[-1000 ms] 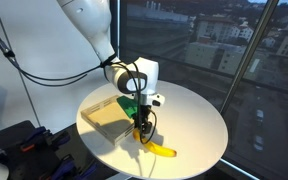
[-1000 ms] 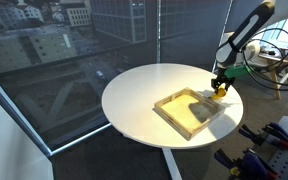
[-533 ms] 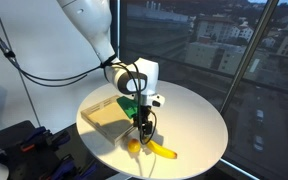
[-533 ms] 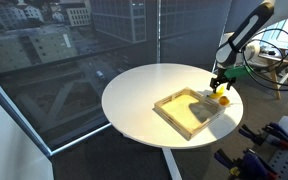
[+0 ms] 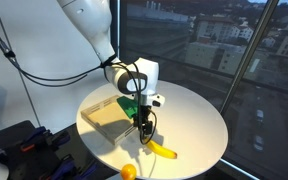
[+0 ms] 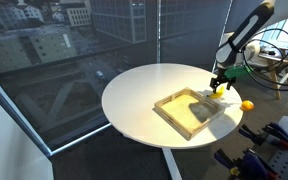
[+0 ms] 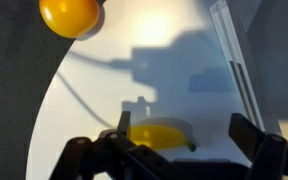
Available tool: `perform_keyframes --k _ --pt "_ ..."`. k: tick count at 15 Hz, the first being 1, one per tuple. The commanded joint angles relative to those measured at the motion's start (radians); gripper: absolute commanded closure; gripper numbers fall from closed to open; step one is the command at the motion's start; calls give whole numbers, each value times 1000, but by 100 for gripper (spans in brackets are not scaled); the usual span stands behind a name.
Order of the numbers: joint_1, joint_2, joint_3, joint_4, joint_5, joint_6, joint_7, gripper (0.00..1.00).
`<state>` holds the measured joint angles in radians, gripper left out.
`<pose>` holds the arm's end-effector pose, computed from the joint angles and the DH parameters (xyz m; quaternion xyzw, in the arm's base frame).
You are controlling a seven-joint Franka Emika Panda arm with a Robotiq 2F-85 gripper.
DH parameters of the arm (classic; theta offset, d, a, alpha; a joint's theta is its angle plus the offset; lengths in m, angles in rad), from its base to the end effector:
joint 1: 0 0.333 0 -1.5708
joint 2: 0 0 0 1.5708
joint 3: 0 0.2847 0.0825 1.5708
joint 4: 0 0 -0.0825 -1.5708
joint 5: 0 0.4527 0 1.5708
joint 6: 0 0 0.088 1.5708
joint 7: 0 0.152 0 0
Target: Remove the yellow fruit from the crate and put it on the table
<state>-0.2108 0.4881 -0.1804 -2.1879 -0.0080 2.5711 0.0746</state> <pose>0.5097 -0.2262 0.0228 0.9735 -0.2189 -0.0551 0.0363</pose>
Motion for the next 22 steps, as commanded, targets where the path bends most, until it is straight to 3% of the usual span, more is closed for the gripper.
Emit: perform_keyframes --k 1,22 --pt "-9 -1 1 9 20 3 -20 0" --pt "63 -166 33 -1 -2 -170 -30 0"
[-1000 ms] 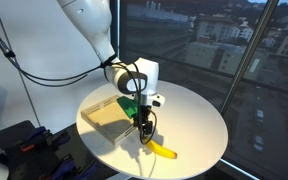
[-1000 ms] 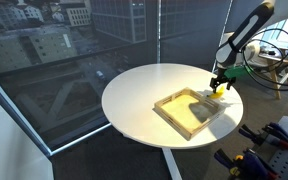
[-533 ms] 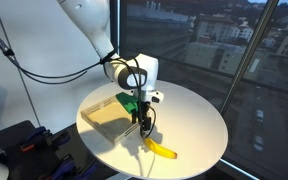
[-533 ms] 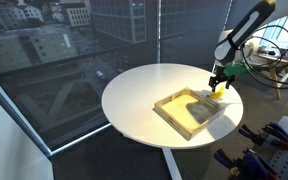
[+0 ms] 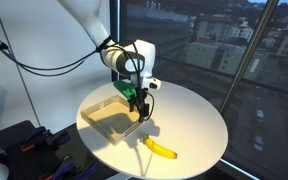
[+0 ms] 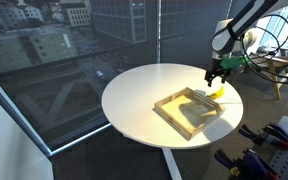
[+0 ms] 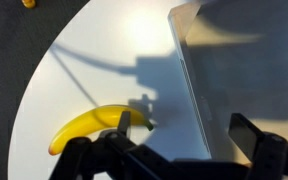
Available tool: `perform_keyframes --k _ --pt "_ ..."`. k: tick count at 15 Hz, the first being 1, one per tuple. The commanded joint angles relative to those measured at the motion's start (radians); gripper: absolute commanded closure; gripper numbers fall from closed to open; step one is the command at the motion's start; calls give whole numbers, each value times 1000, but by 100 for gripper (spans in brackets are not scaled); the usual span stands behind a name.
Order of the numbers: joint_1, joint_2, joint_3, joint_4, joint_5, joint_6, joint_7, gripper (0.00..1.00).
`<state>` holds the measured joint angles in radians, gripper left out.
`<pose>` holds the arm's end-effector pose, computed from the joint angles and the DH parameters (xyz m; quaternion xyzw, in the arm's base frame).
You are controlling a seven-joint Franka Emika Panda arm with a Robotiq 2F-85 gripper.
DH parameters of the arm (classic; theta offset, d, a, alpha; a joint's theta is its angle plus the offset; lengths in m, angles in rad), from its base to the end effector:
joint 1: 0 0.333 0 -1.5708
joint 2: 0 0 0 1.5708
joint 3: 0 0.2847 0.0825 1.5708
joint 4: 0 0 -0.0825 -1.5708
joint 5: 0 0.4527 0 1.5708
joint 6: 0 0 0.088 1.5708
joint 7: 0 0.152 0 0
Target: Remove the yellow fruit from the crate and put it on the table
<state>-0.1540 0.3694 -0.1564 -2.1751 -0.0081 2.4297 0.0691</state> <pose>0.5437 -0.1832 0.0824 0.9814 -0.1815 -0.0585 0.0240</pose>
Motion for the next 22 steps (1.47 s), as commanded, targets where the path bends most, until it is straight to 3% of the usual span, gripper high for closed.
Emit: perform_keyframes --k 1,16,22 --pt "10 -56 12 -16 -3 -30 -28 0" --pt "39 -182 77 -50 11 -88 -147 0" --pt "59 -235 83 -65 1 -130 -119 0"
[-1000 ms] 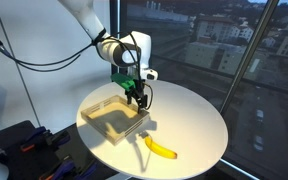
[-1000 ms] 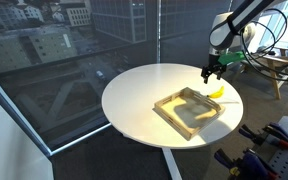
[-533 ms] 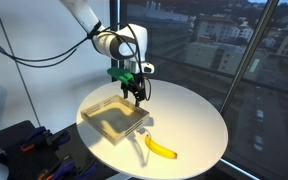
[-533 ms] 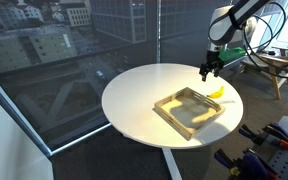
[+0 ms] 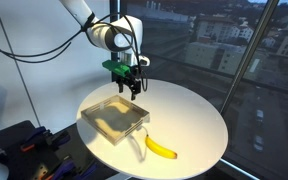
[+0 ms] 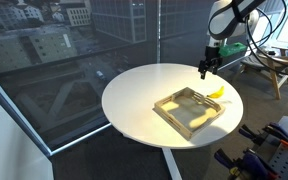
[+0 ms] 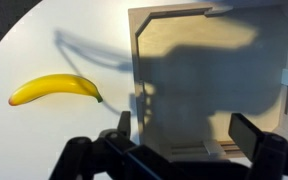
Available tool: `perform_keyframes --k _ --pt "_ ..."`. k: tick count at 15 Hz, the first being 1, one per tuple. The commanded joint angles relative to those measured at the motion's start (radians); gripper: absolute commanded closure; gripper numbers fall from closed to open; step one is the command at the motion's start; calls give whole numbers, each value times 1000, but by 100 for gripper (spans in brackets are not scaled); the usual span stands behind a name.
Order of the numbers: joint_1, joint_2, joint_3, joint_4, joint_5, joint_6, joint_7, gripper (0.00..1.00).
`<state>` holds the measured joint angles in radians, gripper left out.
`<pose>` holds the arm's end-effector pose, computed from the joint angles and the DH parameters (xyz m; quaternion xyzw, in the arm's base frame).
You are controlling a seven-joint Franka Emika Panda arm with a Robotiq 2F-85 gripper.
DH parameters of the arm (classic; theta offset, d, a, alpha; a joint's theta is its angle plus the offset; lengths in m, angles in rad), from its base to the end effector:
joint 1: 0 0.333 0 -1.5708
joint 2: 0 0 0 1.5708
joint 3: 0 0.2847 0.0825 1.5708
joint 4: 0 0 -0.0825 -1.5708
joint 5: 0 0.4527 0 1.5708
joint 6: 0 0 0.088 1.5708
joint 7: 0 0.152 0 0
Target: Remove the yellow fruit from the crate and put it on the table
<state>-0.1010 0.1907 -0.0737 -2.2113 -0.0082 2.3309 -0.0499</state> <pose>0.5689 -0.1025 0.1605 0.9976 -0.0590 -0.0362 0.0058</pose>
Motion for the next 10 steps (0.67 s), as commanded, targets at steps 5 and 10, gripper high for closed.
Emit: perform_keyframes --k 5,10 --pt "19 -99 -2 -44 -13 -66 40 0" --pt "32 -142 0 -63 -25 -89 93 0"
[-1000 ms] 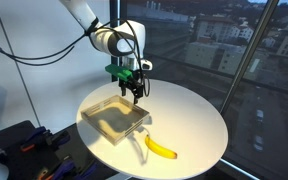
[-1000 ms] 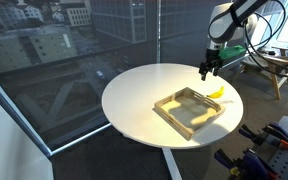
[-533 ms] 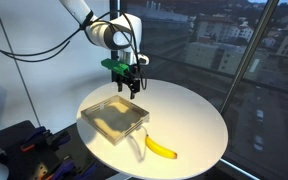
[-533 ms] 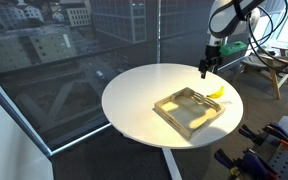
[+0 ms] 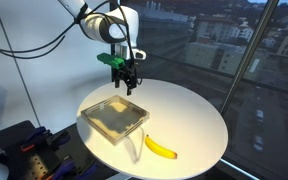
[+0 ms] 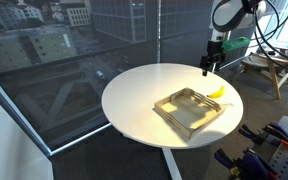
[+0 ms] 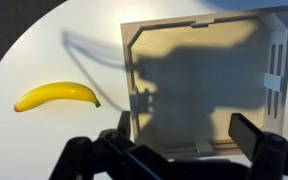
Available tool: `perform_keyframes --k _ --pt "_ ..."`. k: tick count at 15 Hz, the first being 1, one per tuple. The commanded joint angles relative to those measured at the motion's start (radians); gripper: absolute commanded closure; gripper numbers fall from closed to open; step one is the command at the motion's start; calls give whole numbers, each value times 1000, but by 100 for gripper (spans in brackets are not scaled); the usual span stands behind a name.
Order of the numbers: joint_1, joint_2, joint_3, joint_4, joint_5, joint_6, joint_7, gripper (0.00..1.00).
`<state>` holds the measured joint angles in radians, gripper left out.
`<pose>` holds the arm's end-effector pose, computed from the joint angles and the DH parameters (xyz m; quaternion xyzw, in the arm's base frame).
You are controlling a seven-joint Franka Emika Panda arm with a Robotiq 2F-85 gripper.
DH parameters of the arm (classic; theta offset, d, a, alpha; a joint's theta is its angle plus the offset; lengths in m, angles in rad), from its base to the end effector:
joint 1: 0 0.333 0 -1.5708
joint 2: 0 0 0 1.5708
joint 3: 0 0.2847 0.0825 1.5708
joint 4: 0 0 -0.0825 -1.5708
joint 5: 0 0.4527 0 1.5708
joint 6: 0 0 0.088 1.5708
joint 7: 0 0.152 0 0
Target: Remove the yellow fruit from the crate and put it on the table
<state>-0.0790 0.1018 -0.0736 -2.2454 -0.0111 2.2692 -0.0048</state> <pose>0.5609 -0.0878 0.1913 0.9968 -0.0700 -0.0394 0.0048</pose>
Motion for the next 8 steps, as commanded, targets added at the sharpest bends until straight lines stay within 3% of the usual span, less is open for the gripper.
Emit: perform_keyframes --k 1,8 --pt "12 -61 1 -33 -22 -31 55 0" --pt "24 -126 9 -61 -24 -68 99 0"
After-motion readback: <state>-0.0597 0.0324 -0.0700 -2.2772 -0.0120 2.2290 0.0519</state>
